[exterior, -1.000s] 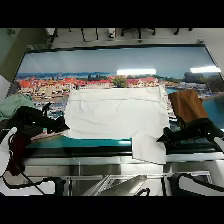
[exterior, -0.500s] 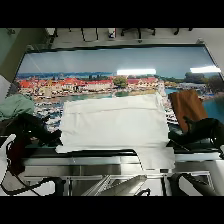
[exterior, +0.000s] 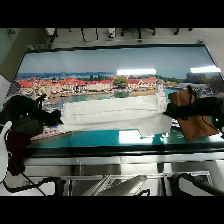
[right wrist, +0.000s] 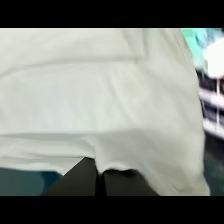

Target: Fold the shirts.

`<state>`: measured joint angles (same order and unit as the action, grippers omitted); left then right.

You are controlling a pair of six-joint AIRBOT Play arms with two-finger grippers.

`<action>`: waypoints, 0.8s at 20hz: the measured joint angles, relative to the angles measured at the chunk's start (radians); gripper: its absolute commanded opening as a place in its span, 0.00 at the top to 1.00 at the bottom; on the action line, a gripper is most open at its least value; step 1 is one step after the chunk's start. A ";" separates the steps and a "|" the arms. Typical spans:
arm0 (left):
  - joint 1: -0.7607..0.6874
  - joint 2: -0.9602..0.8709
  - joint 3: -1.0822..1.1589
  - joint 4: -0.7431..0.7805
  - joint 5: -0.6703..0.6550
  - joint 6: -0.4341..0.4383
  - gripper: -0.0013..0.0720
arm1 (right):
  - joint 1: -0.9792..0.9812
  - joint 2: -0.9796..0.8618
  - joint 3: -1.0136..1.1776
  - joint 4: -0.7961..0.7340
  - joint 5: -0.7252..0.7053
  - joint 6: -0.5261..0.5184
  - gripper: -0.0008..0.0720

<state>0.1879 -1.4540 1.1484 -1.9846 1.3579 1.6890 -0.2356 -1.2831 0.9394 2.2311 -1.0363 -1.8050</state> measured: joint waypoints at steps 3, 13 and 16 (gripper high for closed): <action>-0.027 -0.103 0.151 -0.014 -0.025 -0.030 0.96 | 0.043 -0.158 0.174 0.023 0.047 -0.014 0.96; -0.084 -0.429 0.503 -0.032 -0.010 -0.079 0.01 | 0.060 -0.441 0.416 0.037 0.043 -0.056 0.24; -0.096 -0.457 0.580 -0.033 0.029 -0.085 0.01 | 0.019 -0.450 0.488 0.000 -0.075 -0.070 0.05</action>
<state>0.0921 -1.9110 1.7287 -2.0178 1.3865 1.6035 -0.2161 -1.7332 1.4269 2.2314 -1.1110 -1.8748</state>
